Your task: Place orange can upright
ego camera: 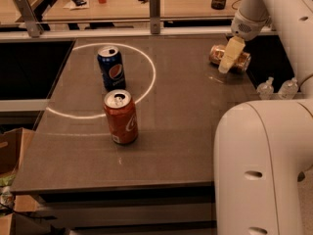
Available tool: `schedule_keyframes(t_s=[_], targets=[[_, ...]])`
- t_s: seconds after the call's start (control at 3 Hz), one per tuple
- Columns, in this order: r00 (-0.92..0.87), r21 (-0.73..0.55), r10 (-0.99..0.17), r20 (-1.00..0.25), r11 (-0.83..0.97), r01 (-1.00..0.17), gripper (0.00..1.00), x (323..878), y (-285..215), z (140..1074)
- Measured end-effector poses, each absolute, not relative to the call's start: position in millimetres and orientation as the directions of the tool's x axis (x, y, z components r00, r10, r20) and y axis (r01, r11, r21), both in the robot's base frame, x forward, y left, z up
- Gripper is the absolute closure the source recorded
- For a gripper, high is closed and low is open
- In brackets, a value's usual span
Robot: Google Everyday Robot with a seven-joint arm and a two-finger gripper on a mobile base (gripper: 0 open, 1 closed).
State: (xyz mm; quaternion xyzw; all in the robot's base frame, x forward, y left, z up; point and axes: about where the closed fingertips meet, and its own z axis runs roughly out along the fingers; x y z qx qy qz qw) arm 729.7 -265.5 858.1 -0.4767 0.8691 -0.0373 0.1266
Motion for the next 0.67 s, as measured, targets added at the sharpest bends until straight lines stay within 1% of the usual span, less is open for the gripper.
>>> schedule_keyframes(t_s=[0.67], targets=[[-0.533, -0.138, -0.832, -0.155, 0.552, -0.822, 0.0, 727.3, -262.9, 833.1]])
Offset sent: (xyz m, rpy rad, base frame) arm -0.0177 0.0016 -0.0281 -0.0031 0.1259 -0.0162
